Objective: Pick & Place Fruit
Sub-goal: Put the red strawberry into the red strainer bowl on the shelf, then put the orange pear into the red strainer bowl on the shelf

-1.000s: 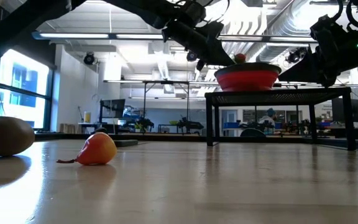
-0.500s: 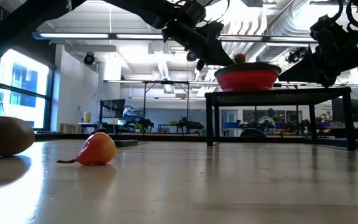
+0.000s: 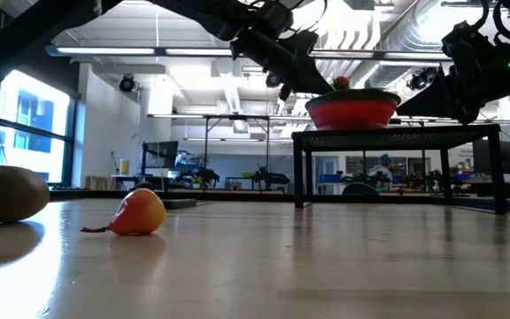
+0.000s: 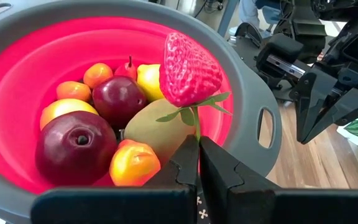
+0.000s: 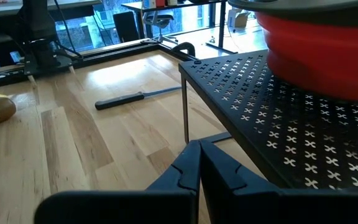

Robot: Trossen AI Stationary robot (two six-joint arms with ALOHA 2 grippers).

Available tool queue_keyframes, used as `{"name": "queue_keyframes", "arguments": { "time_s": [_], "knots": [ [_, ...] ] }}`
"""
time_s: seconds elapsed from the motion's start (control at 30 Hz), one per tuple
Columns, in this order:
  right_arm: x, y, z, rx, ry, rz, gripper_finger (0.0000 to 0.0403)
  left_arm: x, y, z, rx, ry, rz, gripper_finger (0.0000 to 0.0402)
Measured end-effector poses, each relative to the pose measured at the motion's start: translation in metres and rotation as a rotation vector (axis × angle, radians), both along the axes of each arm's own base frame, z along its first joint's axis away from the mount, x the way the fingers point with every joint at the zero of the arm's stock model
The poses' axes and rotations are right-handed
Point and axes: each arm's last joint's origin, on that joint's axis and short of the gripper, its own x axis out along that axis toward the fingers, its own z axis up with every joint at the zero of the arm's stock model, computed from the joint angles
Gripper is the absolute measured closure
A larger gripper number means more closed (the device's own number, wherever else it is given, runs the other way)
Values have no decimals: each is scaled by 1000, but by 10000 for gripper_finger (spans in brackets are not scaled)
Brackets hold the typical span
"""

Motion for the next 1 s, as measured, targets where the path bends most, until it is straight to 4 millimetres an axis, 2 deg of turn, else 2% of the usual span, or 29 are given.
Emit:
{"name": "queue_keyframes", "arguments": {
  "time_s": [0.17, 0.53, 1.0],
  "knots": [
    [0, 0, 0, 0, 0, 0, 401, 0, 1, 0, 10, -2, 16, 383],
    [0, 0, 0, 0, 0, 0, 401, 1, 2, 2, 30, -11, 44, 320],
    [0, 0, 0, 0, 0, 0, 401, 3, 2, 6, 18, -68, 32, 313]
  ]
}}
